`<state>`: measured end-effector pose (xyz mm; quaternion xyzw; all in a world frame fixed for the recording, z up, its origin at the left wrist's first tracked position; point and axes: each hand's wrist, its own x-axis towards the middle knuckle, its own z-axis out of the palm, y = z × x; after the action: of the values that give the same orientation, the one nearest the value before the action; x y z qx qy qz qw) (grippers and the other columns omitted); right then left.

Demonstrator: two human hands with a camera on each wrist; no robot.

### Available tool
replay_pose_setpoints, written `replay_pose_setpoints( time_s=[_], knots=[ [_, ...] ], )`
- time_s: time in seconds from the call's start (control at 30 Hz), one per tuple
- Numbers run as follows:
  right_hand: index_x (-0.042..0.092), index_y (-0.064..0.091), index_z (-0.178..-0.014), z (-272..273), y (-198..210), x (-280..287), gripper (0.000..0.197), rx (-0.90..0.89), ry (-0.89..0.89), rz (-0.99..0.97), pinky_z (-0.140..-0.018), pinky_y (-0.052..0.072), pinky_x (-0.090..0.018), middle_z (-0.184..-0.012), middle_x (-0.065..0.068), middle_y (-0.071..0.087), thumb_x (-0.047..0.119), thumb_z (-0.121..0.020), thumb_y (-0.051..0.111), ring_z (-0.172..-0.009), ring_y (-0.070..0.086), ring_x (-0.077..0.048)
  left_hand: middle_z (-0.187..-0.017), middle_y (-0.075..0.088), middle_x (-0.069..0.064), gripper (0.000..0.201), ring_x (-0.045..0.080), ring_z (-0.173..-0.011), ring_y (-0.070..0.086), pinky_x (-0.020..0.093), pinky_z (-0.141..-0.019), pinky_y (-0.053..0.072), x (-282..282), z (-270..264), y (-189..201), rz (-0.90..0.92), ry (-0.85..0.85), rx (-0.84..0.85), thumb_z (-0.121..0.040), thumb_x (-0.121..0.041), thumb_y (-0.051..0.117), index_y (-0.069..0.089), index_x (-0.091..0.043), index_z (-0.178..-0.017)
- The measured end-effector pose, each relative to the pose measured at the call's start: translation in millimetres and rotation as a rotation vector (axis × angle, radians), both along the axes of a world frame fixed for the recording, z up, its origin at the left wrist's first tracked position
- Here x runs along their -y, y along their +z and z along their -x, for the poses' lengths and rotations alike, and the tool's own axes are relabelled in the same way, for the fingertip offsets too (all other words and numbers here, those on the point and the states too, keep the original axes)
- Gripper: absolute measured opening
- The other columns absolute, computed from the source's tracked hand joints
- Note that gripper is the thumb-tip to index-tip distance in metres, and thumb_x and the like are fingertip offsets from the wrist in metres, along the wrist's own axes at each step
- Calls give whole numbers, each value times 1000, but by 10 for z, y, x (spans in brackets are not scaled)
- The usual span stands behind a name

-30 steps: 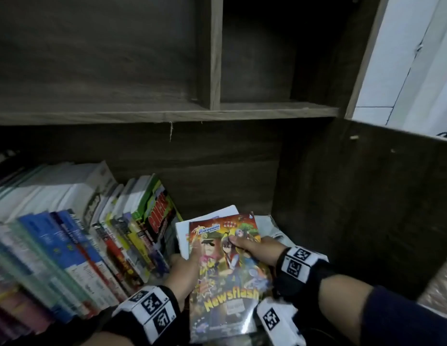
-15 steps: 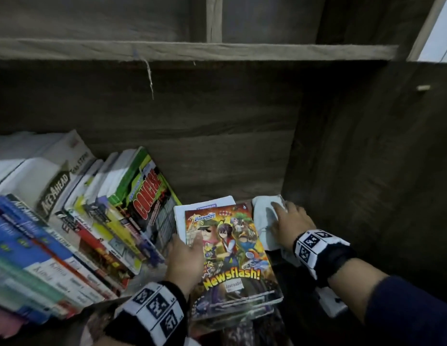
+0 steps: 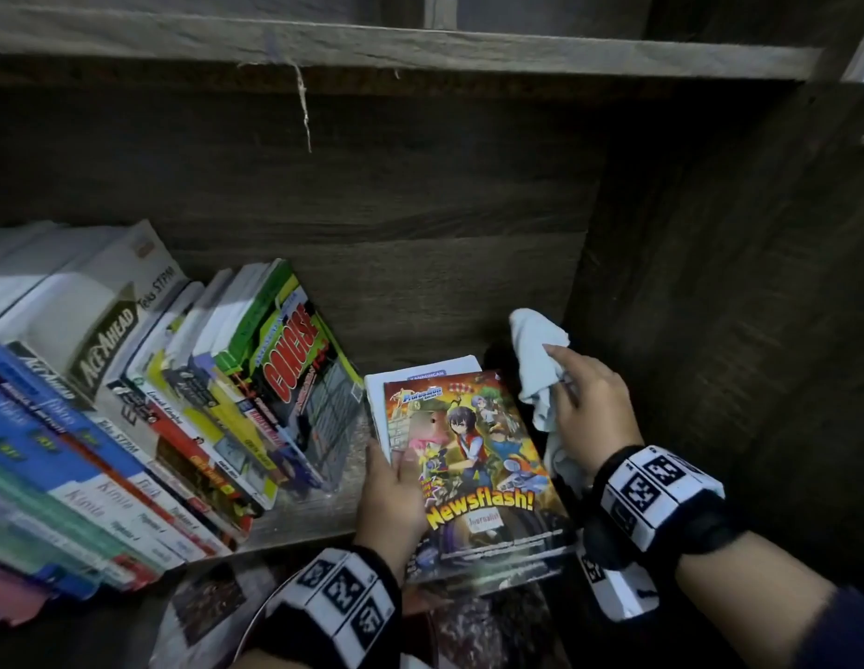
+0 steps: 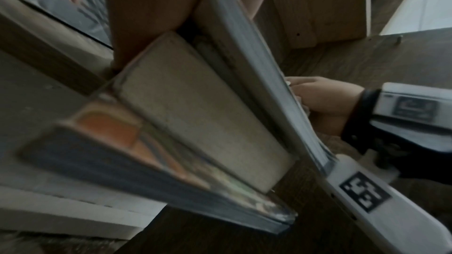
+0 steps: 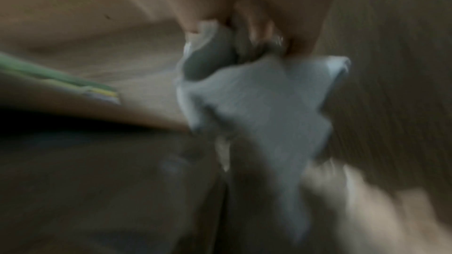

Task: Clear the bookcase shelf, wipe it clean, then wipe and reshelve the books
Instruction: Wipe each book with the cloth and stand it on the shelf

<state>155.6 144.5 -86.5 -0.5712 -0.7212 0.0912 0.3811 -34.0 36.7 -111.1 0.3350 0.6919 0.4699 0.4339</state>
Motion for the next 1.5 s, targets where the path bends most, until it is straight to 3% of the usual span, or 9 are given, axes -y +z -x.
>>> replay_pose_setpoints(
  time_s=[0.17, 0.3, 0.37, 0.5, 0.7, 0.83, 0.97, 1.3, 1.5],
  knots=[
    [36, 51, -134, -91, 257, 93, 48, 244, 222, 126, -108, 35, -43, -137, 2, 52, 16, -91, 55, -125, 46, -26, -158, 24, 1, 65, 23, -143, 29, 35, -114, 23, -249, -244, 73, 6, -70, 46, -105, -32, 34, -4, -17, -155],
    [50, 28, -144, -105, 371, 227, 56, 584, 304, 546, -120, 2, -41, -161, 11, 0, 59, -92, 45, -148, -7, -21, -162, 5, -4, 66, 19, -148, 15, 39, -119, 15, -277, -272, 48, -30, -130, 92, -105, -38, 31, -15, -33, -152],
    [48, 18, -148, -90, 448, 255, 60, 567, 329, 578, -119, -5, -39, -159, 10, -13, 62, -93, 37, -146, -18, -18, -162, 0, -7, 59, 18, -148, 12, 45, -120, 15, -275, -211, -12, -72, -146, 54, -103, -47, 26, -10, -44, -150],
    [35, 11, -153, -41, 699, 163, 58, 607, 362, 613, -119, -3, -41, -160, 4, -14, 52, -100, 28, -147, -16, -23, -159, 16, -12, 50, 16, -144, 25, 37, -116, 22, -290, -130, -54, -126, -146, -26, -105, -42, 23, 5, -47, -151],
    [32, -8, -153, 80, 467, 18, 65, 816, 399, 647, -117, -6, -44, -159, -2, -20, 57, -99, 19, -145, -21, -27, -157, 23, -18, 39, 21, -145, 24, 52, -118, 15, -305, -184, -155, -121, -78, -84, -99, -60, 19, 3, -75, -131],
    [38, -15, -149, 165, 116, -112, 64, 819, 350, 542, -118, -11, -46, -157, 3, -27, 62, -96, 11, -143, -27, -22, -157, 22, -13, 45, 16, -146, 14, 37, -117, 0, -373, -231, -66, -93, -63, -112, -106, -41, 16, 6, -50, -149],
    [46, -18, -146, 234, 48, -186, 60, 814, 350, 460, -118, -11, -47, -158, 2, -23, 62, -95, 9, -145, -24, -25, -154, 34, -9, 43, 11, -140, 29, 30, -115, 3, -407, -246, -85, -97, -19, -120, -106, -38, 18, 8, -52, -146],
    [50, 6, -148, 172, 33, 309, 52, 724, 508, 364, -116, -16, -35, -160, 14, -12, 58, -98, 18, -145, -23, -12, -149, 43, -7, 45, 14, -140, 27, 23, -108, 5, -393, -255, -83, -115, 10, -139, -107, -35, 18, 16, -46, -150],
    [45, 3, -150, -145, 75, 597, 81, 780, 428, 374, -119, -9, -31, -161, 8, -4, 75, -75, -11, -147, -16, -13, -150, 42, -9, 45, 14, -144, 23, 25, -109, 2, -431, -233, -134, -74, -27, -166, -105, -41, 15, 13, -47, -150]
  ],
)
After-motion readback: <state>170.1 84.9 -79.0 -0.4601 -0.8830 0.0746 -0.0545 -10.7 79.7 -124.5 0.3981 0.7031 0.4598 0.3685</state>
